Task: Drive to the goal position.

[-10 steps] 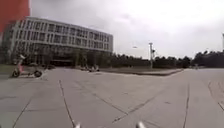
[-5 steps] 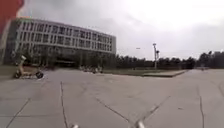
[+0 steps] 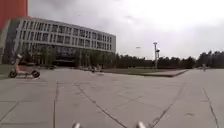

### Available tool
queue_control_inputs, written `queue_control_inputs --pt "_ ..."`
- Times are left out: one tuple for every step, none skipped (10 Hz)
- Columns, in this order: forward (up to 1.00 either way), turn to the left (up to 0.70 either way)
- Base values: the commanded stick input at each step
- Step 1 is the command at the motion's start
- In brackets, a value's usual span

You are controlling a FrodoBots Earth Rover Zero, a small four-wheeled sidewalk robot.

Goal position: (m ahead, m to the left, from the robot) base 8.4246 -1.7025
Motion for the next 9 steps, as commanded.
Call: queue_control_inputs --pt "0.50 0.00" --pt "0.50 0.00" --pt "0.50 0.00" --pt "0.50 0.00" --pt "0.50 0.00" --pt "0.50 0.00" --pt "0.50 0.00" --pt "0.50 0.00" --pt "0.50 0.02"
